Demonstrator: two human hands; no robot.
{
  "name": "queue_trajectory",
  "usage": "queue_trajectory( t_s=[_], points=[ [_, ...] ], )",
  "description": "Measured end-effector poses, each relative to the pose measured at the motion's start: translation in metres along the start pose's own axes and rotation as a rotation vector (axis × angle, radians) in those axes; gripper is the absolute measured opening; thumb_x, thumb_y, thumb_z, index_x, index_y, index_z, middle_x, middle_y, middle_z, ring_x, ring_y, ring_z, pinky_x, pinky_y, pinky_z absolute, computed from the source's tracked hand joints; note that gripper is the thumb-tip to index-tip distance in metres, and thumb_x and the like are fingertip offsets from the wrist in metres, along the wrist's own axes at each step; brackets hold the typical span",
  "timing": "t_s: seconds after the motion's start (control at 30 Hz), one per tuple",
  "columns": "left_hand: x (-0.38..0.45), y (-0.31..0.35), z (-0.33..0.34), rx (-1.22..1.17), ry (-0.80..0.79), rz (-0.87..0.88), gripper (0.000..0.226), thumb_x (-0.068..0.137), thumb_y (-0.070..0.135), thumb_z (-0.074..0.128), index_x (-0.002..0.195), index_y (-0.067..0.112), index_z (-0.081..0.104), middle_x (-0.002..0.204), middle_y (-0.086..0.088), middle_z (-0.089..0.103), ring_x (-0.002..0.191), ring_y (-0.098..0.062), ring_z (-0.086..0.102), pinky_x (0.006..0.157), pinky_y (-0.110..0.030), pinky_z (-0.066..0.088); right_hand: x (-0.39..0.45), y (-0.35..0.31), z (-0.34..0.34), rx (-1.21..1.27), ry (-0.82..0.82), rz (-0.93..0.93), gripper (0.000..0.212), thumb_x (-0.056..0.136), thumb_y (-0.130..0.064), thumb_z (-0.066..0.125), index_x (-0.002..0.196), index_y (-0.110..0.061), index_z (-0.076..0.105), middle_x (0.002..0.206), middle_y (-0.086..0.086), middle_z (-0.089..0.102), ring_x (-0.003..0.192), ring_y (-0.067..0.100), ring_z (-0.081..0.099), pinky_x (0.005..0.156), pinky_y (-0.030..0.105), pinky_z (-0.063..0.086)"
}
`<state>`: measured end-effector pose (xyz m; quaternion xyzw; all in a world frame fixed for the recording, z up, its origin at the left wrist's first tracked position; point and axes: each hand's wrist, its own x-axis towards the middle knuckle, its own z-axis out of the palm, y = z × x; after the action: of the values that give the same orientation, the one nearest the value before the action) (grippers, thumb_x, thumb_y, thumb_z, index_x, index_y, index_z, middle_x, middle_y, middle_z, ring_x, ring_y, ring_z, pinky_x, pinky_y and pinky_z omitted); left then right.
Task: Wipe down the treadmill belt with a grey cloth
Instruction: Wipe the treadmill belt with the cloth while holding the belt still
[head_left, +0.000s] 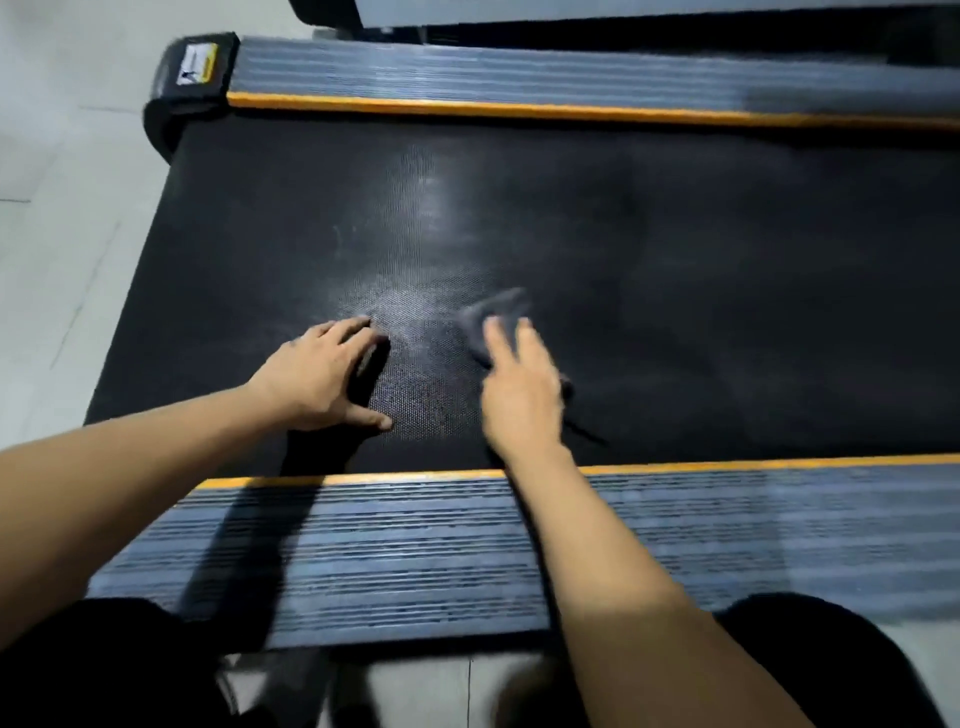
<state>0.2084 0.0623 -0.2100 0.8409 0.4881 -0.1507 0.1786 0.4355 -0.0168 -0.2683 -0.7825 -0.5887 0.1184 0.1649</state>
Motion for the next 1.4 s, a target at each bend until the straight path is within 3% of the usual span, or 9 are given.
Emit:
queue_trajectory(
  t_s=[0.13,0.2,0.3,0.4,0.5,0.73,0.87,1.07,1.4],
  points=[
    [-0.014,-0.001,0.009,-0.031,0.021,-0.038,0.109,0.067,0.08,0.07,0.157,0.035,0.026,0.168,-0.006,0.018,0.151,-0.034,0.024,0.117,-0.057,0.032,0.0,0.043,-0.03,-0.038,0.012,0.448,0.068,0.096,-0.015,0.047,0.157,-0.026,0.017,0.164,0.018,0.006,0.151,0.031,0.009,0.122,0.042,0.011],
    [-0.023,-0.007,0.015,-0.024,-0.007,-0.056,0.108,0.071,0.081,0.066,0.158,0.039,0.019,0.169,-0.003,0.012,0.154,-0.033,0.017,0.118,-0.063,0.026,-0.009,0.024,-0.027,-0.026,-0.016,0.496,0.073,0.095,-0.013,0.047,0.158,-0.025,0.013,0.165,0.018,0.001,0.152,0.031,0.004,0.123,0.043,0.007],
    [-0.029,-0.018,0.025,-0.053,-0.005,-0.062,0.112,0.07,0.081,0.067,0.16,0.039,0.014,0.171,0.003,0.005,0.157,-0.028,0.008,0.118,-0.068,0.02,-0.033,-0.045,0.0,-0.045,-0.015,0.24,0.075,0.088,-0.012,0.046,0.157,-0.017,0.019,0.161,0.028,0.009,0.15,0.039,0.012,0.121,0.047,0.014],
    [-0.027,-0.02,0.028,-0.055,0.029,-0.066,0.114,0.069,0.081,0.068,0.16,0.034,0.017,0.171,0.005,0.005,0.157,-0.025,0.009,0.119,-0.067,0.019,-0.052,-0.104,0.021,-0.072,-0.229,-0.005,0.081,0.093,-0.016,0.051,0.159,-0.022,0.004,0.164,0.019,-0.007,0.153,0.031,-0.003,0.124,0.045,0.005],
    [-0.027,-0.02,0.032,-0.078,0.039,-0.073,0.117,0.065,0.082,0.069,0.159,0.031,0.02,0.171,0.007,0.006,0.157,-0.024,0.01,0.119,-0.067,0.018,-0.045,-0.098,0.013,-0.015,-0.325,-0.115,0.08,0.096,-0.013,0.05,0.158,-0.03,0.003,0.166,0.012,-0.008,0.153,0.026,-0.003,0.125,0.04,0.003],
    [-0.025,-0.016,0.029,-0.108,-0.017,-0.09,0.118,0.067,0.081,0.068,0.16,0.036,0.011,0.171,0.009,0.0,0.158,-0.023,0.005,0.12,-0.068,0.013,-0.047,-0.014,-0.01,-0.022,-0.078,0.326,0.071,0.097,-0.012,0.044,0.158,-0.025,0.01,0.164,0.02,0.0,0.151,0.033,0.008,0.122,0.041,0.013],
    [-0.023,-0.023,0.027,0.0,0.006,-0.064,0.097,0.084,0.078,0.05,0.16,0.038,0.008,0.171,0.009,0.0,0.157,-0.022,0.008,0.119,-0.061,0.018,-0.04,-0.038,0.009,-0.051,-0.038,0.116,0.068,0.095,-0.012,0.052,0.156,-0.022,0.025,0.162,0.024,0.014,0.149,0.037,0.018,0.121,0.046,0.019],
    [-0.006,-0.077,0.038,0.111,0.371,0.009,0.058,0.094,0.055,0.034,0.144,0.03,0.049,0.148,-0.006,0.052,0.124,-0.031,0.057,0.094,-0.049,0.045,0.025,-0.091,0.051,-0.016,-0.026,-0.177,0.062,0.094,-0.011,0.054,0.152,-0.023,0.037,0.159,0.02,0.028,0.146,0.034,0.03,0.12,0.043,0.022],
    [0.073,-0.186,0.012,0.026,0.418,-0.138,0.069,0.091,0.067,0.024,0.154,0.041,0.035,0.162,-0.004,0.038,0.15,-0.03,0.032,0.121,-0.054,0.02,0.229,-0.143,0.082,-0.073,-0.012,-0.142,0.057,0.1,-0.022,0.043,0.155,-0.029,0.027,0.164,0.015,0.016,0.15,0.029,0.019,0.123,0.038,0.015]
  ],
)
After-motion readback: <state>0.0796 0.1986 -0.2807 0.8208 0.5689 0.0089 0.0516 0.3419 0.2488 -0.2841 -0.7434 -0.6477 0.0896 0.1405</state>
